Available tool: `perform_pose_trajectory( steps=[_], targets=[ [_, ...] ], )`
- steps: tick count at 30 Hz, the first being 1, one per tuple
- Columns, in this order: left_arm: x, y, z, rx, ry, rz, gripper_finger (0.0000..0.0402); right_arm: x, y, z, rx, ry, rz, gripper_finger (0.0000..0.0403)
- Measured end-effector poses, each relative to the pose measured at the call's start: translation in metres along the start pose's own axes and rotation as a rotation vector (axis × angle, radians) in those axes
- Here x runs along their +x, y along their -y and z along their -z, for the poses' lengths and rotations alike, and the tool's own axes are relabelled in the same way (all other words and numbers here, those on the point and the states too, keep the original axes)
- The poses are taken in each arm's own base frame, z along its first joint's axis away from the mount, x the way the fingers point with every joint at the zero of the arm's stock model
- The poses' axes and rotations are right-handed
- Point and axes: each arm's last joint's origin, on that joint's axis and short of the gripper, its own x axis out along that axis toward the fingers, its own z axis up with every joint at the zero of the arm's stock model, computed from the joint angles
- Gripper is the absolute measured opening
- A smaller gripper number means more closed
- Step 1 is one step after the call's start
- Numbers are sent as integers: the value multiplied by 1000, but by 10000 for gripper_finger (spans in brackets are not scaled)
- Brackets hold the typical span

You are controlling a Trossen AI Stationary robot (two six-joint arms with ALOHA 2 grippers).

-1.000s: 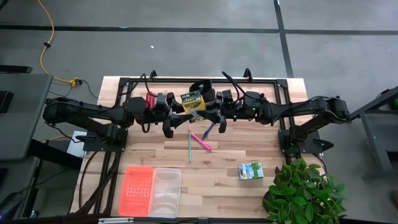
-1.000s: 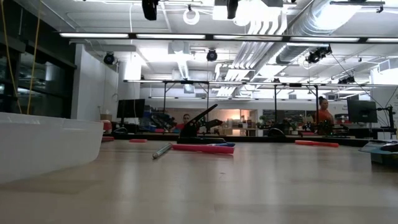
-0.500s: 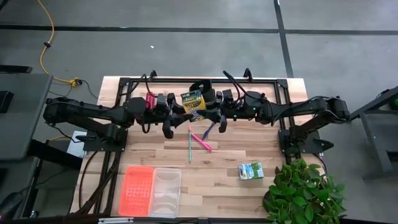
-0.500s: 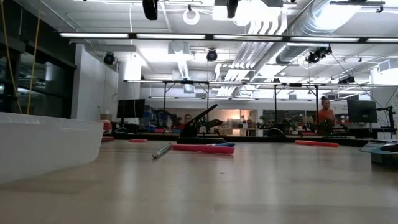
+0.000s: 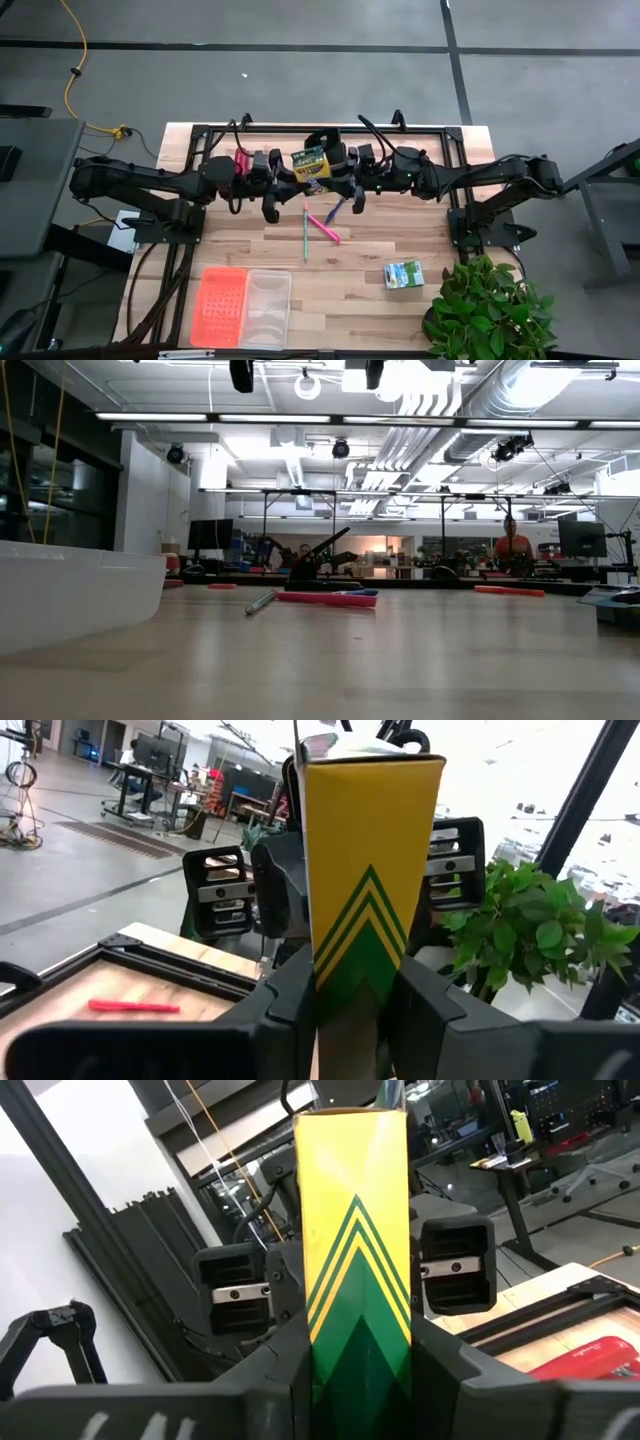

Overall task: Pack school essentials
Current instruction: Put the top crayon box into the supply box

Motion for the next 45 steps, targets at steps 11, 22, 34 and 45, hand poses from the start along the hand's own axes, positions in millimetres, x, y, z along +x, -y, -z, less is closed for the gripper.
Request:
perform_pose_trajectory(
  steps=[11, 22, 34, 45],
  targets=[
    [-20, -8, -10, -9, -85, -21, 80, -35, 2, -33, -27, -11, 85, 195],
    [-67, 28, -2, -387, -475, 244, 80, -76, 1, -55, -63, -48, 193, 204],
    [-110, 107, 56, -670, -875, 56, 80, -84, 4, -52, -58, -89, 302, 204],
    [-126, 166, 132, -997, -722, -325, 80, -85, 6, -45, -63, -161, 319, 204]
  ],
)
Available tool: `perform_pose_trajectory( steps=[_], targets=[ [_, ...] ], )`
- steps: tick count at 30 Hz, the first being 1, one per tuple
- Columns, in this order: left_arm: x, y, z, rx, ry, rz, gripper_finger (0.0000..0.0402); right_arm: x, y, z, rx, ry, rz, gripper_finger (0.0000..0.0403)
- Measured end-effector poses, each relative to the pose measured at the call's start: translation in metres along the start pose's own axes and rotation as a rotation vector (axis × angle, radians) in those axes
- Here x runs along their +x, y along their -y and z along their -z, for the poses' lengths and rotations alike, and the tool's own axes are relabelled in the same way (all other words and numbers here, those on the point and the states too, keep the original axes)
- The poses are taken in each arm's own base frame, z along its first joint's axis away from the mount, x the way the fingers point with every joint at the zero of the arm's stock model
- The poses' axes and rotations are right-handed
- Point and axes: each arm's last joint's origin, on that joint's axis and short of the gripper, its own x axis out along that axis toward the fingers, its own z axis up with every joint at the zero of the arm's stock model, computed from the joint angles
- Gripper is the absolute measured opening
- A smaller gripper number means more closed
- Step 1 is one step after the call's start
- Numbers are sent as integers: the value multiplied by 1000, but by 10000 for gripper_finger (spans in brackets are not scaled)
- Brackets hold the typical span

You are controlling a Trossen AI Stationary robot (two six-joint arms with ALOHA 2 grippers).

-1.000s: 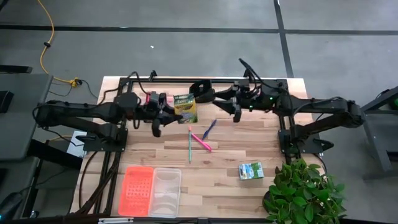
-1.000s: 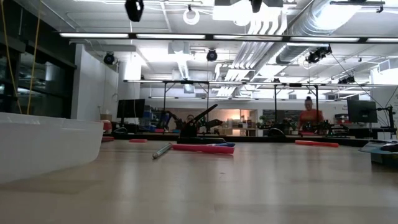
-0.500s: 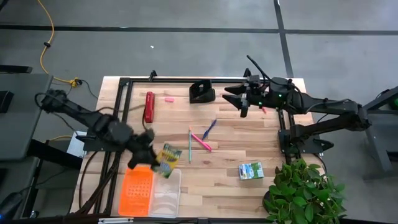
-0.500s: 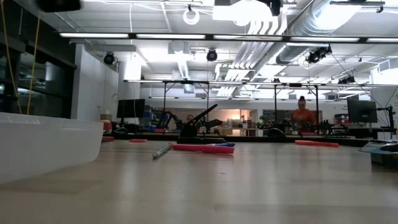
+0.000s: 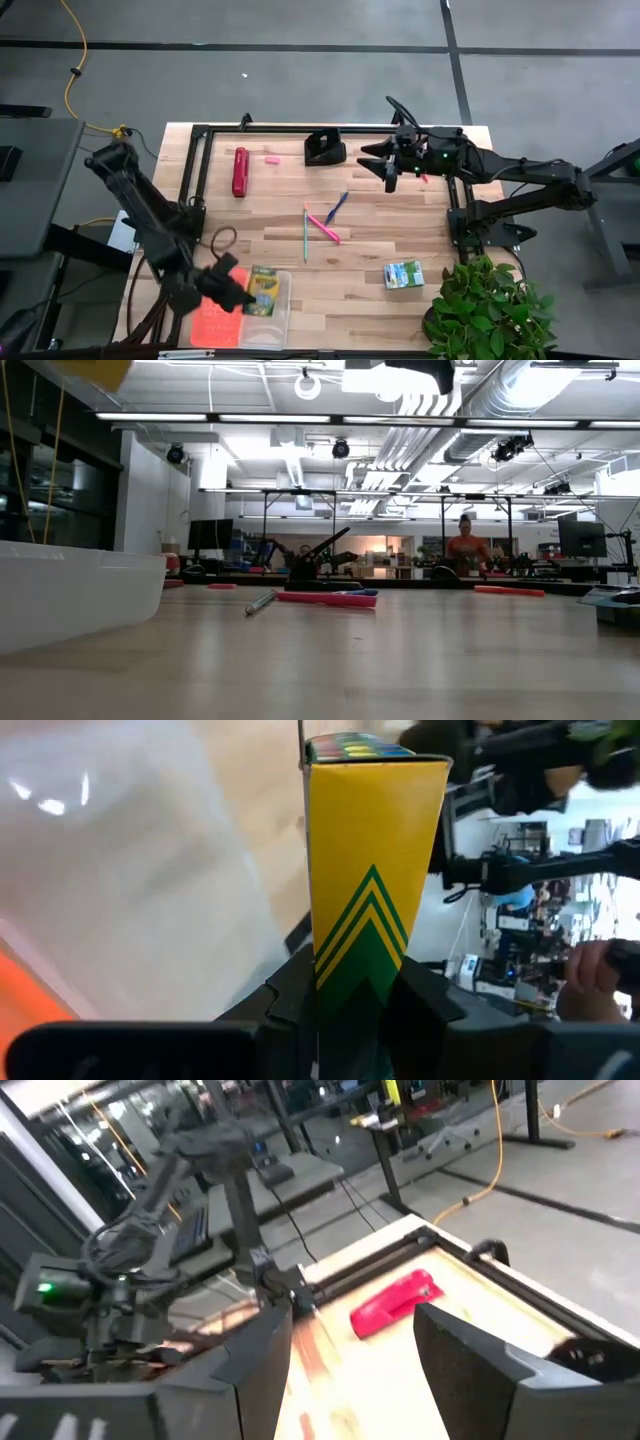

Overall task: Pack school essentials
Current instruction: Put the top crayon box into the supply box

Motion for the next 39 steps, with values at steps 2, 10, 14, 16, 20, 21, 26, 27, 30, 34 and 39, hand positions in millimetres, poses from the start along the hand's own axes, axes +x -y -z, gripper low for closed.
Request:
perform_pose_trajectory(
  steps=[2, 10, 14, 16, 20, 21, 26, 27, 30, 34, 39],
  targets=[
    [11, -5, 12, -38, -38, -8, 80, 0, 1, 2, -20, -25, 9, 204],
    [46, -29, 23, -74, 17, -116, 80, 0, 2, 6, -22, -62, 20, 204],
    [57, -34, 19, -69, 39, -157, 80, 0, 2, 6, -22, -63, 20, 204],
    [60, -35, 18, -55, 21, -175, 81, 0, 2, 6, -22, -60, 28, 204],
    [62, -36, 16, -23, 0, -190, 81, 0, 3, 6, -23, -53, 47, 204],
    [62, -35, 15, -17, 4, -190, 81, 0, 3, 6, -22, -51, 50, 204],
    [67, -34, 6, -23, 43, -190, 81, 0, 4, 5, -22, -44, 70, 204],
    [68, -33, 5, -20, 35, -198, 81, 0, 4, 5, -22, -43, 72, 204],
    [70, -34, 2, 5, -9, -227, 81, 0, 4, 5, -24, -43, 73, 204],
    [71, -34, 0, 14, -11, -231, 81, 0, 4, 5, -24, -43, 73, 204],
    [71, -35, 0, -13, -14, -248, 81, 0, 4, 5, -24, -43, 74, 204]
  ],
)
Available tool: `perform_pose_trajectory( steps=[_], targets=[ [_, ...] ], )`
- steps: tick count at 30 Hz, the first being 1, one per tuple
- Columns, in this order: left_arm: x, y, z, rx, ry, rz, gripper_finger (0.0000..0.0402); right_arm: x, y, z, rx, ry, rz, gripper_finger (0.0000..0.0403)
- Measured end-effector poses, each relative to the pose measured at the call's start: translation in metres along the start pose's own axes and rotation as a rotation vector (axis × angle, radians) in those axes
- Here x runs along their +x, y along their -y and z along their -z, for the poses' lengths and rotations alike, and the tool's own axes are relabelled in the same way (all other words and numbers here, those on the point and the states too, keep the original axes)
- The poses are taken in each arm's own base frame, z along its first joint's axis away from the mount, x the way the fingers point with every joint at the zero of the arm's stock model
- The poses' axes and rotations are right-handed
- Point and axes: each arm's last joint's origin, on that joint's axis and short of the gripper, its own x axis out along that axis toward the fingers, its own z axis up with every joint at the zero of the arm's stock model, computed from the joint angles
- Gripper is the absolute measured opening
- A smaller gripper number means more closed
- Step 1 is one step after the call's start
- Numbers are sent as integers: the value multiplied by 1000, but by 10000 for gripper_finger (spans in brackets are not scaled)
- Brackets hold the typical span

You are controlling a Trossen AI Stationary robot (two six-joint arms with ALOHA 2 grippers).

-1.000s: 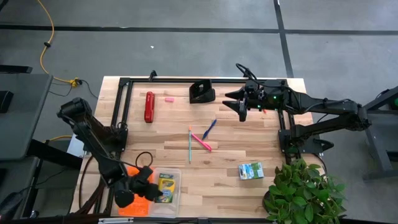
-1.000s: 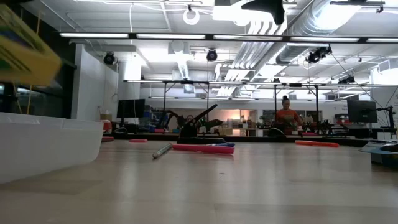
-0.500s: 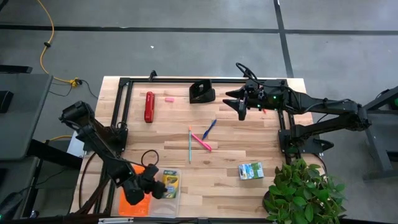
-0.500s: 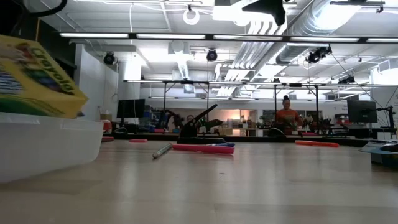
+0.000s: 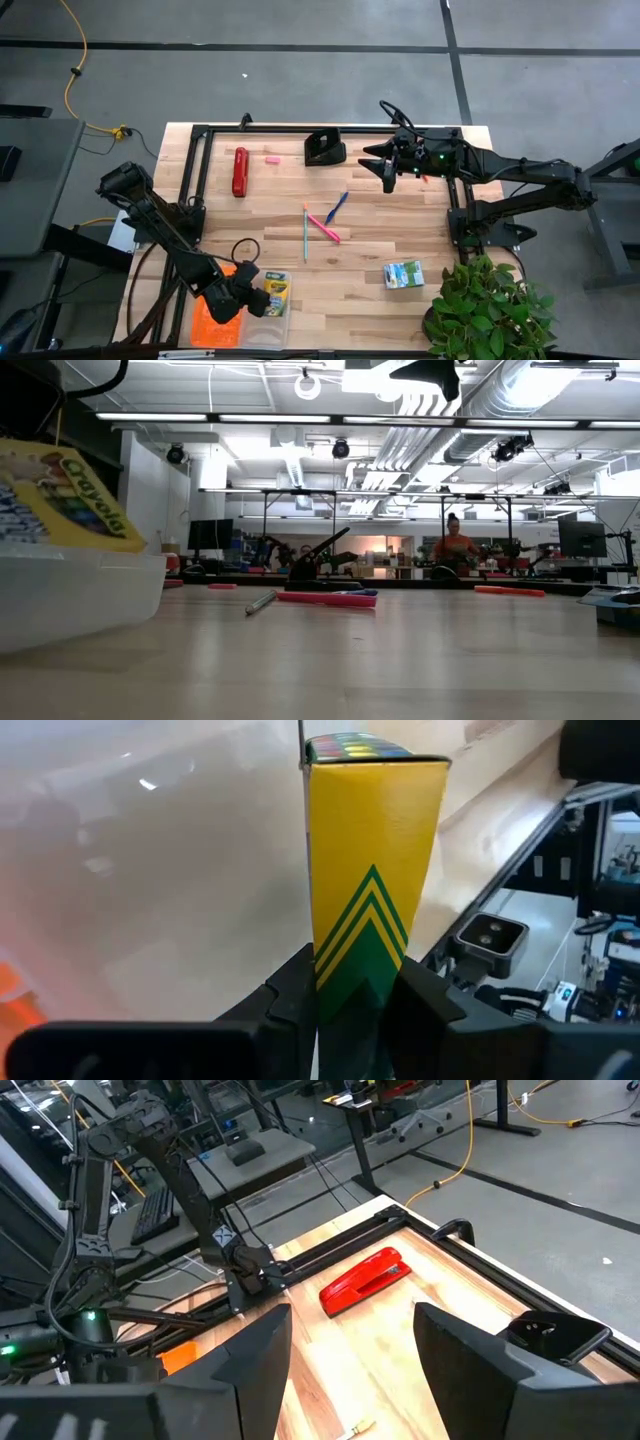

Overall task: Pack school essentials
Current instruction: Put the top crayon box into the supply box

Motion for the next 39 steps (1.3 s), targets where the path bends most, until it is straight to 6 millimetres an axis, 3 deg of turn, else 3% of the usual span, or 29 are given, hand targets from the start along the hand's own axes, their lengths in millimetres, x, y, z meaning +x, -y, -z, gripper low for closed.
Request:
perform_pose_trajectory(
  steps=[26, 39],
  targets=[
    [4, -2, -6, 14, -19, -50, 175, 0, 0, 0, 0, 0, 0, 204],
    [-13, 3, -19, 142, -94, -85, 177, 0, 0, 0, 2, 1, 0, 204]
  ],
)
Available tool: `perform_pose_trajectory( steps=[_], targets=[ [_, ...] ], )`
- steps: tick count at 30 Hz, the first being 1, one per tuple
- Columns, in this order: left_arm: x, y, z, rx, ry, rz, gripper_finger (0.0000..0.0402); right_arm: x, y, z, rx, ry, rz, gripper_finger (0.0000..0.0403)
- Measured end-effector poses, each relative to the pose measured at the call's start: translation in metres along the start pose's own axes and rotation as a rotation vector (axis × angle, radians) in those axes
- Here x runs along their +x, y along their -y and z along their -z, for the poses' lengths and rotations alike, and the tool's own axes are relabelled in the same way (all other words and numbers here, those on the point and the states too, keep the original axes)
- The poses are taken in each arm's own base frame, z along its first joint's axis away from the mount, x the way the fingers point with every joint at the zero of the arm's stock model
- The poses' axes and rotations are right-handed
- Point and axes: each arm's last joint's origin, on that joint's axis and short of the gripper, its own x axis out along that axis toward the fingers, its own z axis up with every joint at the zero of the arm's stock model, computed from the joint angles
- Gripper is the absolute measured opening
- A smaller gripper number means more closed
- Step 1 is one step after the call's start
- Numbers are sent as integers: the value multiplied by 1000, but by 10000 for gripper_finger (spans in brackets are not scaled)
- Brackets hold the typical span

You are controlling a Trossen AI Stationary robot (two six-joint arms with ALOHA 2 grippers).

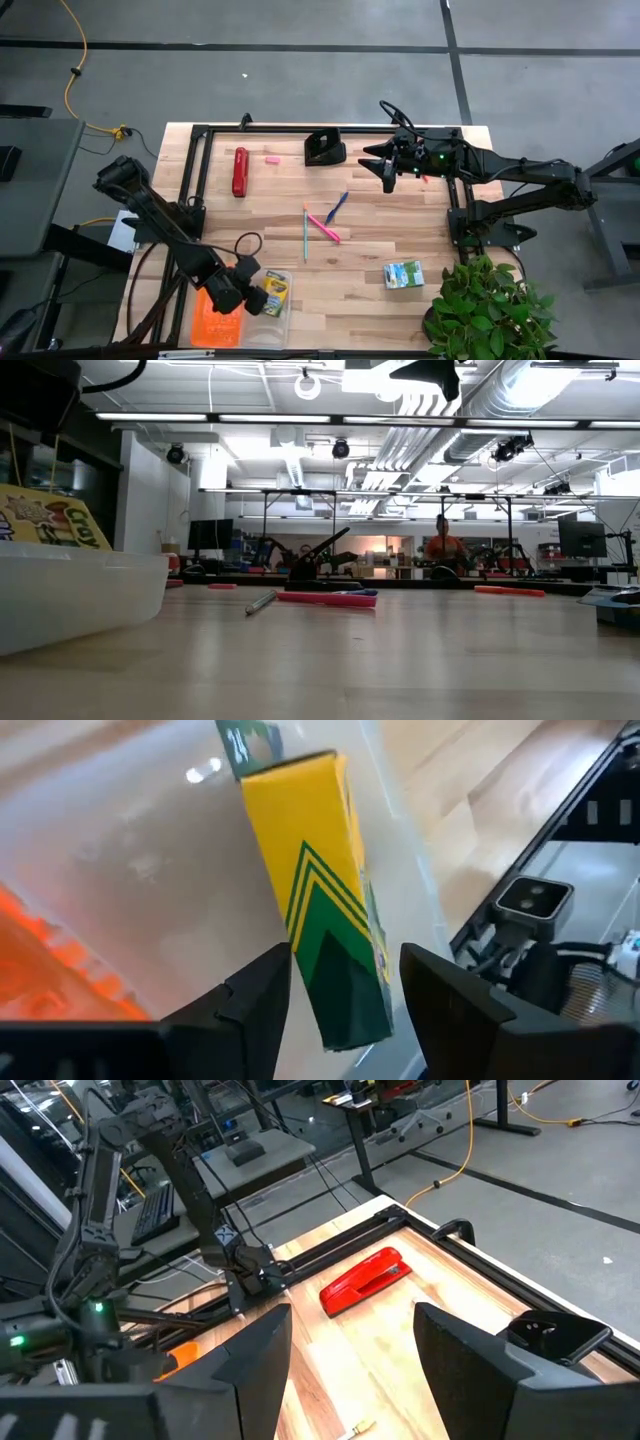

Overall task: Pack school essentials
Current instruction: Put the top crayon box into the supply box

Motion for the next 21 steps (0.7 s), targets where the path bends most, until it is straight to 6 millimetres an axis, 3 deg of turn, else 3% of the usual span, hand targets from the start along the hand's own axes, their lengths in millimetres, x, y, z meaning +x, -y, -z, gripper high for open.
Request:
perform_pose_trajectory(
  steps=[15, 18, 21],
  targets=[
    [-4, 3, -12, 156, -193, -5, 172, 0, 0, 0, 1, 0, 0, 204],
    [-10, 15, -8, 229, -254, 47, 144, 0, 0, 0, 1, -1, 0, 204],
    [-16, 31, -4, 321, -288, 71, 84, 0, 0, 0, 12, -1, 0, 204]
  ],
)
